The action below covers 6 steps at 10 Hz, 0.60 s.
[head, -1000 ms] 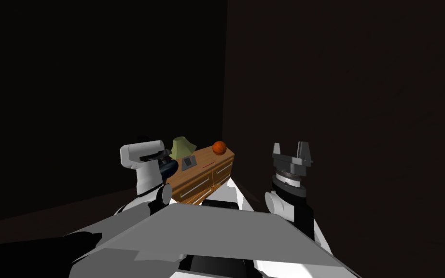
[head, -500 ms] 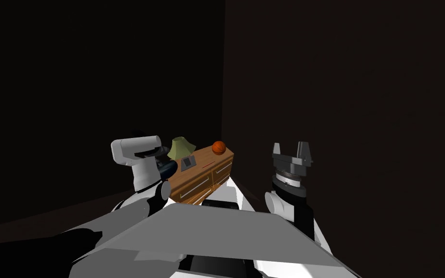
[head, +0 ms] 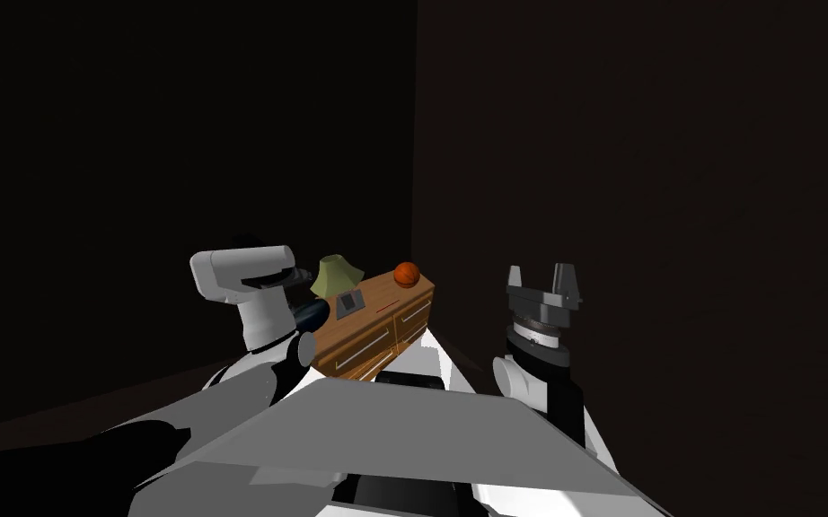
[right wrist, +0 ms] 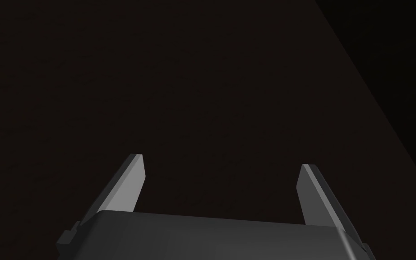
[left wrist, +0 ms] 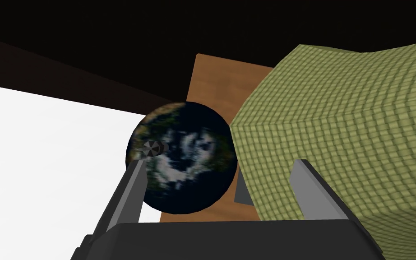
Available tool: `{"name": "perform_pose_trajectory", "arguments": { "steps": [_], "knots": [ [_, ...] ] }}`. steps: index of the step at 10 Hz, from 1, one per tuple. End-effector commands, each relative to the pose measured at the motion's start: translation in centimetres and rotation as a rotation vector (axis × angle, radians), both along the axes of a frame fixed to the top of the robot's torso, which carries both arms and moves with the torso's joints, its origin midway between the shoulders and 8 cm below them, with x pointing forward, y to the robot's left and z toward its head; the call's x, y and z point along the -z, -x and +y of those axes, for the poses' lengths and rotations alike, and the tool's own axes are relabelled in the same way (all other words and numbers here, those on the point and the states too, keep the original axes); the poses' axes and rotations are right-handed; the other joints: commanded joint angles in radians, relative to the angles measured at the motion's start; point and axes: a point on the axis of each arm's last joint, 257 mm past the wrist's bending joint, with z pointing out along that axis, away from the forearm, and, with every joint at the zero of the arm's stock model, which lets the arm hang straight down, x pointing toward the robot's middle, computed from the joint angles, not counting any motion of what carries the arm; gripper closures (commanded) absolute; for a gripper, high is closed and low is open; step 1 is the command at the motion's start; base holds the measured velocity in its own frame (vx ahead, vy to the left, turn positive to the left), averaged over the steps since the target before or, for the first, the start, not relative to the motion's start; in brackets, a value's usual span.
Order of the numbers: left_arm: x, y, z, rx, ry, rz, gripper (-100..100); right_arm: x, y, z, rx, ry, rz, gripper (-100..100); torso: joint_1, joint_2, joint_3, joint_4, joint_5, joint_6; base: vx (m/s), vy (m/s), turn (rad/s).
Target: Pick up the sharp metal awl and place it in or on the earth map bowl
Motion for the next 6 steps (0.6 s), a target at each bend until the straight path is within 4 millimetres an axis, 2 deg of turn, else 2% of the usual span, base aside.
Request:
{"name": "perform_pose_trajectory", "arguments": {
  "steps": [1, 6],
  "knots": [
    [0.0, 0.0, 0.0, 0.0, 0.0, 0.0, 0, 0.0, 0.0, 0.0, 0.0, 0.0, 0.0, 0, 0.0, 0.0, 0.0, 0.0, 0.0, 0.0, 0.0, 0.0, 0.0],
    [0.0, 0.0, 0.0, 0.0, 0.0, 0.0, 0, 0.0, 0.0, 0.0, 0.0, 0.0, 0.0, 0, 0.0, 0.0, 0.0, 0.0, 0.0, 0.0, 0.0, 0.0, 0.0]
  ]
}}
